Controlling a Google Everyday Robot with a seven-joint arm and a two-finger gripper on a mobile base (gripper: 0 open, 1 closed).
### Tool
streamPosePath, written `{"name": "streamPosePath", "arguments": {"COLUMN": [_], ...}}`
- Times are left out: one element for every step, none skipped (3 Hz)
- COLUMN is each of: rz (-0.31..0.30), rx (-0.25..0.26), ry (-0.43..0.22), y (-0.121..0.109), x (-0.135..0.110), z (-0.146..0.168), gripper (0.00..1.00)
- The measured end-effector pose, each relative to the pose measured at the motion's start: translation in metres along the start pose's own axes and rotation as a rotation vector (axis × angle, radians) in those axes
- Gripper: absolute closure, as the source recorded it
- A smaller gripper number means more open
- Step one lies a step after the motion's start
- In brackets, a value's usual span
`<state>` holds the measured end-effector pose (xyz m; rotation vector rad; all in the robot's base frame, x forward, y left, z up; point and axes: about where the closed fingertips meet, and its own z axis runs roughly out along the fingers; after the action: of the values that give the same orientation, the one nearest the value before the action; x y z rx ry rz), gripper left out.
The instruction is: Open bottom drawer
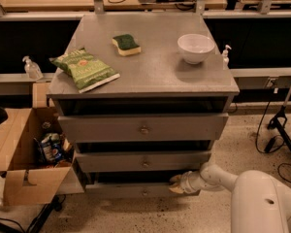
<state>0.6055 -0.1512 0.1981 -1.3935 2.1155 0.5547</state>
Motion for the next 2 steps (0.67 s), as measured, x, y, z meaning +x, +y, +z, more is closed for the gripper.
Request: {"name": "streamPosePath", "arguments": {"rz": [0.0,0.0], "rx": [0.0,0.0], "ry": [0.0,0.0], "y": [0.0001,0.0001], "x": [0.0,0.0], "z": [0.0001,0.0001], "gripper": [0.58,0.35]}}
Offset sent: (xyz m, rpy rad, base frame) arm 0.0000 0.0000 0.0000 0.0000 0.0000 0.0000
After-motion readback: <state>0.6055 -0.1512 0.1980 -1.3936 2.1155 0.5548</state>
